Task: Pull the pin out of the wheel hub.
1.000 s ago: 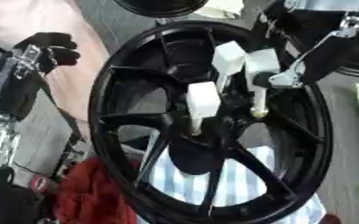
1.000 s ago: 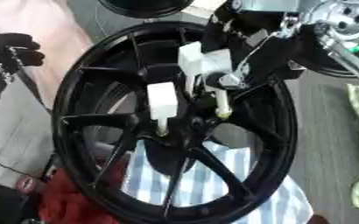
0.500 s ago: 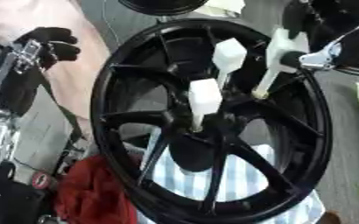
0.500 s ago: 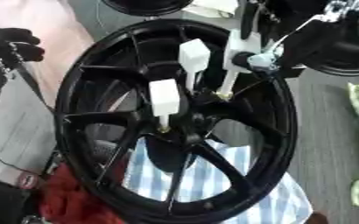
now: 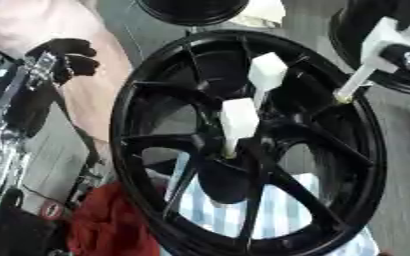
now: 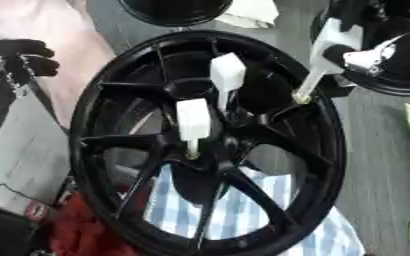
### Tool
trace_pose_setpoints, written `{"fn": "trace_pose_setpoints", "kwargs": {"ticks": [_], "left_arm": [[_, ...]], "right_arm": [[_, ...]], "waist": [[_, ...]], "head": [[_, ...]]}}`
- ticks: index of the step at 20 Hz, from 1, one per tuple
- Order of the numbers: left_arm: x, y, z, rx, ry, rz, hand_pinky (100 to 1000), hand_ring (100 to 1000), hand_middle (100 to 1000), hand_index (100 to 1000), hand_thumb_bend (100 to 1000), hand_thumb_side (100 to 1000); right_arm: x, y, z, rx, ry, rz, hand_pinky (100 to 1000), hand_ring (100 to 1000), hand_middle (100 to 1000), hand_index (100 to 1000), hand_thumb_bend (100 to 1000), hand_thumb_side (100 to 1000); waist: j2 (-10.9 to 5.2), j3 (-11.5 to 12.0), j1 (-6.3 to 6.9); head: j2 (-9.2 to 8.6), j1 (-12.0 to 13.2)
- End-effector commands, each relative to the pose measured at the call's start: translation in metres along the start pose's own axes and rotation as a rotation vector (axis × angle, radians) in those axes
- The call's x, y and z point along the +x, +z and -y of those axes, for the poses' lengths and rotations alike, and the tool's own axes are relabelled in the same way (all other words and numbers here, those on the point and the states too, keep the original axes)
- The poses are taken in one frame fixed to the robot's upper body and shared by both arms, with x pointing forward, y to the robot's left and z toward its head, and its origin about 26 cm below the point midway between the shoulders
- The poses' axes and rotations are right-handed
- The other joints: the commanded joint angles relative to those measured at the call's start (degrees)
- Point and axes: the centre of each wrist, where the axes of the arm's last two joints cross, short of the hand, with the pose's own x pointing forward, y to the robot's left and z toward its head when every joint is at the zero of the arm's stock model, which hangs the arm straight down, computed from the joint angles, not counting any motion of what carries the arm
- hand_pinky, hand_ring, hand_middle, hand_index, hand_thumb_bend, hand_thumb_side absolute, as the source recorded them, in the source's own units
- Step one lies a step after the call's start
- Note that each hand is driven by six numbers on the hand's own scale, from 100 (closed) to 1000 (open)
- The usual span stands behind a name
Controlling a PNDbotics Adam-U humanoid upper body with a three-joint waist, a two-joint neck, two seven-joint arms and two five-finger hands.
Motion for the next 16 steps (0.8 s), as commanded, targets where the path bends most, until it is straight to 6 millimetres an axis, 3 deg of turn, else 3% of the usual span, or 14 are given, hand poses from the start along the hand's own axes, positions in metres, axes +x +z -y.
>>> {"fn": "trace_pose_setpoints", "kwargs": {"ticks": [1, 6, 11, 13, 14, 15, 16], "left_arm": [[0.009, -0.002, -0.005, -0.003, -0.027, 0.029, 759, 715, 676, 771, 100, 829], [0.010, -0.003, -0.006, 0.004, -0.034, 0.035, 759, 717, 677, 772, 100, 830], [0.011, -0.002, -0.007, 0.017, -0.041, 0.037, 759, 717, 677, 772, 100, 831], [0.011, -0.002, -0.007, 0.019, -0.043, 0.040, 759, 717, 678, 772, 100, 830], [0.011, -0.002, -0.007, 0.019, -0.043, 0.042, 759, 717, 678, 772, 100, 830], [0.011, -0.002, -0.007, 0.020, -0.044, 0.043, 759, 717, 678, 772, 100, 830], [0.011, -0.002, -0.007, 0.020, -0.044, 0.044, 759, 717, 678, 772, 100, 830]], "right_arm": [[-0.016, 0.033, 0.041, -0.204, 0.038, -0.069, 555, 441, 427, 504, 331, 100], [-0.080, 0.106, 0.072, -0.514, -0.020, -0.312, 567, 442, 431, 507, 328, 100], [-0.131, 0.170, 0.084, -0.730, -0.056, -0.524, 624, 494, 475, 542, 354, 100], [-0.146, 0.189, 0.085, -0.771, -0.011, -0.615, 723, 652, 619, 671, 388, 100], [-0.152, 0.196, 0.085, -0.779, 0.023, -0.660, 816, 810, 780, 756, 412, 108], [-0.156, 0.200, 0.085, -0.778, 0.055, -0.695, 874, 890, 867, 814, 506, 237], [-0.159, 0.202, 0.085, -0.768, 0.081, -0.714, 895, 918, 895, 839, 600, 264]], "waist": [[-0.75, -0.19, 0.35], [0.15, -0.56, 0.64], [0.85, -1.17, 1.27], [1.07, -1.28, 1.59], [1.15, -1.29, 1.74], [1.20, -1.28, 1.88], [1.24, -1.26, 2.03]], "head": [[-1.19, 0.39], [-1.74, 1.33], [-2.03, 2.13], [-1.99, 2.36], [-1.97, 2.40], [-1.96, 2.37], [-1.98, 2.30]]}}
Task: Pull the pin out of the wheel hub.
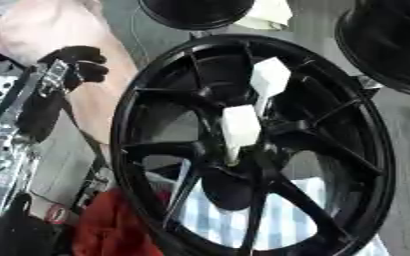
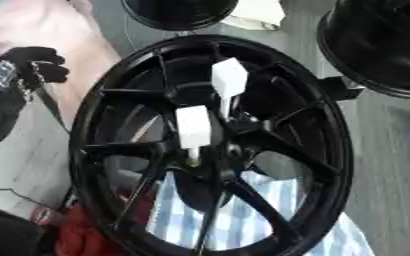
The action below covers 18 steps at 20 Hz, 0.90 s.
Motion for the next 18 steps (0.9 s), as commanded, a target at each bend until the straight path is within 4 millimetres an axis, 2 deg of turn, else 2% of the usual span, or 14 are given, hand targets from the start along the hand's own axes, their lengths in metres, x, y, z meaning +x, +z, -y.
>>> {"fn": "trace_pose_setpoints", "kwargs": {"ticks": [1, 4, 5, 6, 9, 13, 18], "left_arm": [[0.009, -0.003, -0.004, 0.006, -0.027, 0.034, 760, 717, 678, 772, 100, 830], [0.009, -0.003, -0.003, 0.005, -0.026, 0.036, 761, 718, 678, 772, 100, 828], [0.009, -0.003, -0.003, 0.005, -0.026, 0.037, 761, 718, 678, 772, 100, 827], [0.009, -0.003, -0.003, 0.004, -0.026, 0.039, 761, 718, 678, 772, 100, 827], [0.009, -0.003, -0.002, 0.000, -0.024, 0.042, 761, 718, 678, 772, 100, 826], [0.010, -0.004, -0.001, -0.008, -0.021, 0.049, 761, 718, 678, 772, 100, 825], [0.011, -0.006, 0.000, -0.015, -0.015, 0.057, 761, 717, 678, 771, 100, 824]], "right_arm": [[-0.002, -0.004, 0.021, -0.055, 0.107, -0.010, 902, 930, 909, 853, 666, 234], [0.009, -0.006, 0.017, -0.034, 0.077, 0.059, 903, 910, 897, 848, 670, 225], [0.016, -0.006, 0.014, -0.035, 0.049, 0.095, 891, 885, 873, 828, 652, 235], [0.026, -0.007, 0.011, -0.040, 0.009, 0.143, 851, 823, 806, 766, 611, 230], [0.056, -0.005, -0.003, -0.037, -0.125, 0.299, 820, 755, 737, 699, 541, 175], [0.095, 0.002, -0.023, 0.006, -0.254, 0.475, 826, 722, 699, 668, 504, 101], [0.134, 0.011, -0.053, 0.135, -0.423, 0.619, 838, 713, 693, 664, 475, 100]], "waist": [[-0.69, -0.01, 0.31], [-0.62, 0.19, 0.79], [-0.60, 0.29, 0.93], [-0.57, 0.39, 1.06], [-0.49, 0.72, 1.35], [-0.31, 1.15, 1.59], [-0.08, 1.54, 1.82]], "head": [[-0.61, 0.15], [-0.47, -0.10], [-0.44, -0.22], [-0.41, -0.32], [-0.34, -0.62], [-0.29, -1.02], [-0.42, -1.55]]}}
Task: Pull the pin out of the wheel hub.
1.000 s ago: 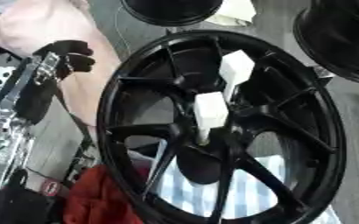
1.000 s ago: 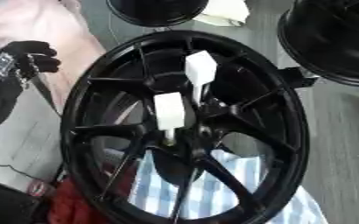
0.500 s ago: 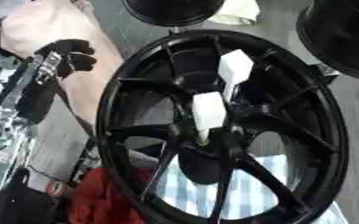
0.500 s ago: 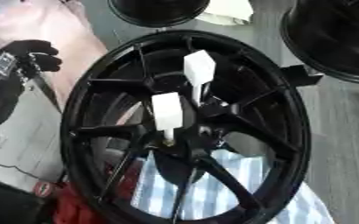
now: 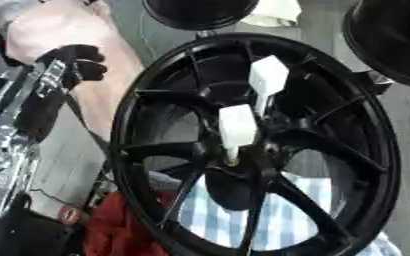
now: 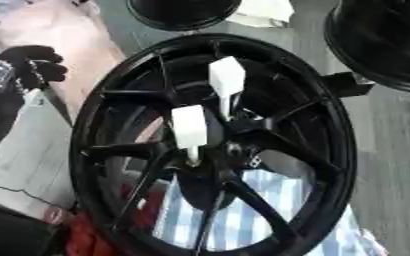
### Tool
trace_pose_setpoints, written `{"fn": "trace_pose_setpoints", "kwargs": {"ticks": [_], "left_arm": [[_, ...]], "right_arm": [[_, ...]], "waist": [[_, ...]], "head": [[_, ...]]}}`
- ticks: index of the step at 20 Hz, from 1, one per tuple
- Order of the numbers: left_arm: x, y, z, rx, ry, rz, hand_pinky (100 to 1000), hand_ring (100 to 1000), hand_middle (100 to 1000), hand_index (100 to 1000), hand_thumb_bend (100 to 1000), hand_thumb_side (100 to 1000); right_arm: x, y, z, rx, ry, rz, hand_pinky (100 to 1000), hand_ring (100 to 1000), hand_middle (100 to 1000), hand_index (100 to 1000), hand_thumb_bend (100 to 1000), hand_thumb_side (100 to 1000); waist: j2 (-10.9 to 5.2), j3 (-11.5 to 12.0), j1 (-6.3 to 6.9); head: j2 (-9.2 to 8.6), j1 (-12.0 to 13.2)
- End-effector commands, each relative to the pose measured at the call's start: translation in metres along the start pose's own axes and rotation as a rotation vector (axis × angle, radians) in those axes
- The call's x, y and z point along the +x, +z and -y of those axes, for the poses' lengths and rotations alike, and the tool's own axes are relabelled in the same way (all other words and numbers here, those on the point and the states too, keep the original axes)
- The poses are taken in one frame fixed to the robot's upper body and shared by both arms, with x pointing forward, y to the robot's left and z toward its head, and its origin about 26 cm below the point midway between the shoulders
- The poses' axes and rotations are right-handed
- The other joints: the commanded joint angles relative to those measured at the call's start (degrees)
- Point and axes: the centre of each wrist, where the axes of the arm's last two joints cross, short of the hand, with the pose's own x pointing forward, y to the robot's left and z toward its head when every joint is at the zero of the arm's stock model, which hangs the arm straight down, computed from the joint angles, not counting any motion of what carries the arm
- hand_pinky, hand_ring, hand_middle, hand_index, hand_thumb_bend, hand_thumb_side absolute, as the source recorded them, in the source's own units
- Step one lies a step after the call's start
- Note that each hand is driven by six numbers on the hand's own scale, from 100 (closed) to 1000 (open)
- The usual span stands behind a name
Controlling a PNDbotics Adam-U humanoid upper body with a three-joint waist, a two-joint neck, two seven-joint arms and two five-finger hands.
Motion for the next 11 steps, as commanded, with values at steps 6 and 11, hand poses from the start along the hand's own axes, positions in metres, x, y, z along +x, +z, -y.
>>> {"fn": "trace_pose_setpoints", "kwargs": {"ticks": [6, 11], "left_arm": [[0.010, -0.006, 0.000, -0.014, -0.010, 0.044, 760, 717, 678, 771, 100, 820], [0.012, -0.007, 0.001, -0.018, -0.008, 0.056, 760, 717, 678, 771, 100, 815]], "right_arm": [[0.048, -0.017, -0.050, 0.177, -0.261, 0.165, 837, 705, 690, 663, 466, 100], [0.065, -0.019, -0.071, 0.252, -0.351, 0.201, 841, 704, 691, 664, 466, 100]], "waist": [[-0.52, 0.28, 0.58], [-0.30, 0.71, 0.93]], "head": [[-0.58, -0.74], [-0.63, -0.99]]}}
